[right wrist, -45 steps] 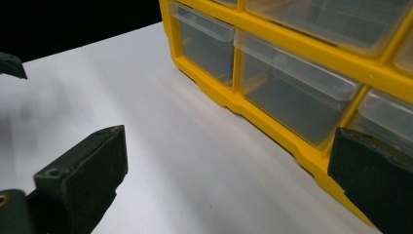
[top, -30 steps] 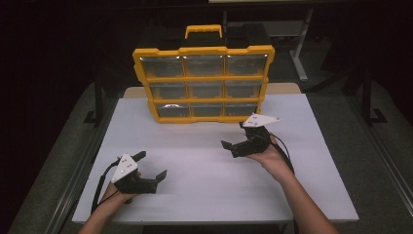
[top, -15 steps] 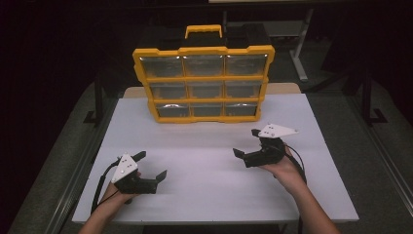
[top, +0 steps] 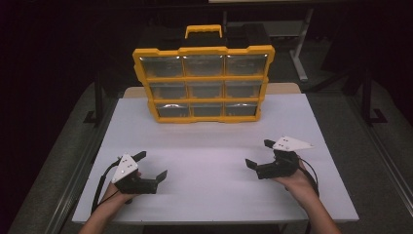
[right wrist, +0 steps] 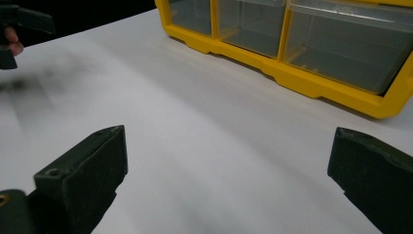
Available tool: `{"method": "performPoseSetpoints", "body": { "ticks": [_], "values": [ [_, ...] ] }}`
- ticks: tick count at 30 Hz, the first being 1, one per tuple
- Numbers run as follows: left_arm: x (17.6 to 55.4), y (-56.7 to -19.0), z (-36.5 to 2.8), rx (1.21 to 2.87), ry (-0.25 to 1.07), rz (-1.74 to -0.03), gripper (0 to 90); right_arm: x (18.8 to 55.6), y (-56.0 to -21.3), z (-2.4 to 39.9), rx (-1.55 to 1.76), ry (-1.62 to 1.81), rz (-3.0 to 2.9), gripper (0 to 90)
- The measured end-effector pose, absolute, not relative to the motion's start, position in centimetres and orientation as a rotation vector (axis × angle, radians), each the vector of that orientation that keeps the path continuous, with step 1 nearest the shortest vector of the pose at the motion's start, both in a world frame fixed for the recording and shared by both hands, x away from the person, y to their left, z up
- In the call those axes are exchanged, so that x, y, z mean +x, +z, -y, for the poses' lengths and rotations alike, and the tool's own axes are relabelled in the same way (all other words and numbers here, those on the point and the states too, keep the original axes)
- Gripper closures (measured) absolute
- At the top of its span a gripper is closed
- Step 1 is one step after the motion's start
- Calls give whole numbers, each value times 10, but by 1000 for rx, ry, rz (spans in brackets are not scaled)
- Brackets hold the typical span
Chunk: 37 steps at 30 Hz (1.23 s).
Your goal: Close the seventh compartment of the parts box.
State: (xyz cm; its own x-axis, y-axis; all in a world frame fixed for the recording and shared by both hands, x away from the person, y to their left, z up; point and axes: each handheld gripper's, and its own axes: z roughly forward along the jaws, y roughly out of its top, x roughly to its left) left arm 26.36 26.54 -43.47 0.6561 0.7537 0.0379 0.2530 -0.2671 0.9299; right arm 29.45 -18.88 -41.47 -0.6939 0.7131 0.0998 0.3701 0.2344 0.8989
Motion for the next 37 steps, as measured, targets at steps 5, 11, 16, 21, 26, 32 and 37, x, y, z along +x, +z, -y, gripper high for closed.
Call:
{"method": "performPoseSetpoints", "body": {
  "ticks": [5,11,16,21,26,32,37],
  "values": [
    [263,-435,-265,1819,595,-799,0,287,-420,196,1021,1423,-2181,4],
    [263,-436,-264,1809,586,-810,0,277,-427,208,1032,1392,-2171,4],
    [263,-436,-264,1821,588,-801,0,270,-433,216,1053,1363,-2172,4],
    [264,-437,-264,1822,588,-801,0,263,-436,224,1066,1355,-2166,4],
    [264,-436,-264,1829,593,-792,0,261,-437,227,1074,1349,-2170,4],
    [263,-437,-263,1838,585,-782,0,261,-436,229,1064,1359,-2154,4],
    [263,-439,-261,1856,576,-784,0,262,-435,230,1061,1358,-2155,4]
  ]
}}
